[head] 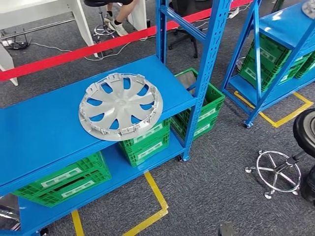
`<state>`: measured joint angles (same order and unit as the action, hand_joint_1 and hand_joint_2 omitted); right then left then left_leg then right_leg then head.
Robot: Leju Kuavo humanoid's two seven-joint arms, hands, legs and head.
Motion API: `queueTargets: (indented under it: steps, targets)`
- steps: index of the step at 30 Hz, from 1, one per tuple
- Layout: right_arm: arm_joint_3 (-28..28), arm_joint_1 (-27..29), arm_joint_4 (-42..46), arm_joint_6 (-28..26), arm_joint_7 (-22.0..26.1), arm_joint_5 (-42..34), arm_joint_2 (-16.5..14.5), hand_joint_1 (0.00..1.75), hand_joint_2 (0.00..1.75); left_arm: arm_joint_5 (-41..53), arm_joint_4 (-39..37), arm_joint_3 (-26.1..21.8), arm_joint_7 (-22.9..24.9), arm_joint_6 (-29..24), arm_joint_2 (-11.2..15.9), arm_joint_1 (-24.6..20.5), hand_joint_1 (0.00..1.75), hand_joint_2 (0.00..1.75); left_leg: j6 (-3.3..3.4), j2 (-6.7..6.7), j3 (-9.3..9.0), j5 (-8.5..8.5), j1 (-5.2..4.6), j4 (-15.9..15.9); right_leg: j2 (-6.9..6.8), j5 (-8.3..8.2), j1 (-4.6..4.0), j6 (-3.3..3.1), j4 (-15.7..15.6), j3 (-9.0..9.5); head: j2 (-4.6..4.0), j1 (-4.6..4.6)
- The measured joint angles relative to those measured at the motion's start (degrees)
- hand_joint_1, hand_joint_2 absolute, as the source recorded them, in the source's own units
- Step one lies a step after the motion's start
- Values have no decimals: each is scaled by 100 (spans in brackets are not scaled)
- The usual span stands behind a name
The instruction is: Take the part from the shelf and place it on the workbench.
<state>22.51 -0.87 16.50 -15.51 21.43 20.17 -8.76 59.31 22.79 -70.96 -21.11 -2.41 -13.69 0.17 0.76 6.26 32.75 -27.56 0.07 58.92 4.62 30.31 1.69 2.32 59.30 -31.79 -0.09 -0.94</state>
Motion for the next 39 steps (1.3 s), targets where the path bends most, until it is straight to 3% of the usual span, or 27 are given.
queueTargets:
  steps: [2,3,5,7,9,10,11,13,15,17,18,20,22,23,24,25,27,28,29,31,33,35,37,39]
  targets:
    - [7,15,-12,-7,2,-2,0,0,0,7,-1,-12,-3,-2,4,-3,0,0,-64,120,36,16,21,-2,-58,22,-9,-54,-30,47,0,-2]
    - [14,19,-14,-9,2,-2,-2,0,0,8,-3,-21,-3,-3,5,1,0,0,-96,90,50,1,23,22,-121,17,-9,-88,-46,61,0,-5]
    - [23,8,-15,-9,7,-1,-9,0,0,9,-5,-39,-4,-5,6,-5,0,0,-159,-162,188,-175,14,329,-264,14,2,-160,-76,99,0,-43]
    - [27,15,-18,-8,10,1,-13,0,0,9,-6,-48,-5,-6,4,-27,0,0,-203,-462,520,-492,16,1021,-441,44,-14,-209,-80,134,0,-80]
    - [36,30,-22,-11,10,2,-12,0,0,10,-7,-49,-5,-5,4,-33,0,0,-213,-553,792,-625,28,1542,-623,83,-30,-230,-80,170,0,-81]
    - [39,28,-24,-13,10,4,-12,0,0,12,-8,-50,-5,-6,4,-25,0,0,-205,-572,798,-541,31,1535,-699,105,-36,-229,-79,192,0,-81]
    - [42,19,-24,-14,9,8,-13,0,0,15,-8,-52,-5,-7,5,-16,0,0,-182,-602,700,-363,27,1320,-769,128,-42,-224,-80,223,0,-82]
    - [45,-7,-24,-13,-2,23,-14,0,0,25,-8,-58,-6,-9,5,-19,0,0,-97,-843,354,10,-28,605,-897,186,-63,-196,-81,280,0,-82]
    - [50,-40,-24,-5,-34,45,-14,0,0,30,-8,-67,-16,-9,4,-56,0,0,-19,-1061,136,105,-98,146,-1030,237,-92,-150,-85,316,0,-80]
    - [53,-96,-19,7,-70,62,-14,0,0,30,-8,-86,-32,-9,3,-66,0,0,18,-1000,117,65,-121,58,-1162,256,-107,-103,-107,364,0,-75]
    - [53,-127,-13,12,-87,72,-14,0,0,30,-8,-97,-35,-9,1,-50,0,0,39,-937,113,80,-109,27,-1135,278,-101,-78,-108,375,0,-67]
    - [53,-164,0,14,-118,92,-14,0,0,30,-8,-120,-39,-8,-8,-33,0,0,96,-809,85,112,-72,-42,-865,441,-80,-34,125,275,0,-56]
    - [54,-145,7,15,-144,105,-14,0,0,31,-8,-138,-40,-4,-19,-50,0,0,135,-665,74,120,-51,-63,-562,743,-63,-12,788,-85,0,-40]
    - [54,-127,7,15,-155,108,-14,0,0,33,-8,-145,-39,-2,-27,-57,0,0,145,-582,73,116,-49,-62,-508,858,-62,-2,1153,-301,0,-34]
    - [55,-110,7,15,-164,111,-14,0,0,34,-8,-149,-38,0,-32,-58,0,0,148,-499,66,112,-49,-61,-488,874,-61,7,1381,-464,0,-34]
    - [56,-102,8,15,-170,115,-14,0,0,35,-8,-153,-36,1,-37,-53,0,0,146,-419,56,107,-47,-59,-477,781,-60,14,1422,-543,0,-36]
    - [56,-102,13,15,-177,121,-13,0,0,36,-8,-163,-25,2,-46,-46,0,0,121,-256,27,89,-36,-48,-413,328,-48,19,909,-402,0,-36]
    - [56,-104,15,15,-180,123,-13,0,0,36,-8,-169,-18,3,-49,-47,0,0,96,-181,19,74,-35,-34,-283,139,-34,17,559,-266,0,-36]
    - [56,-106,17,17,-184,124,-13,0,0,36,-8,-177,-11,4,-50,-54,0,0,65,-104,29,61,-34,-9,-156,22,-17,9,258,-130,0,-41]
    - [56,-102,19,24,-199,134,-14,0,0,36,-8,-192,-3,10,-49,-60,0,0,-9,26,73,65,-24,17,-2,9,-10,-24,23,-4,0,-47]
    - [60,-102,26,32,-215,149,-13,0,0,32,-7,-212,5,16,-46,-46,0,0,-80,91,103,83,-6,19,-108,-4,-15,-88,-16,31,0,-45]
    - [63,-110,36,39,-223,158,-13,0,0,25,-4,-232,15,19,-45,-38,0,0,-147,-136,193,-36,-12,217,-246,-16,-6,-162,-49,70,0,-83]
    - [64,-102,42,44,-229,163,-13,0,0,19,-4,-238,21,19,-47,-61,0,0,-204,-450,482,-339,-8,824,-419,2,-20,-218,-61,104,0,-123]
    - [67,-95,42,44,-236,167,-12,0,0,13,-4,-241,27,19,-47,-76,0,0,-231,-550,803,-558,15,1463,-597,30,-37,-244,-61,123,0,-125]
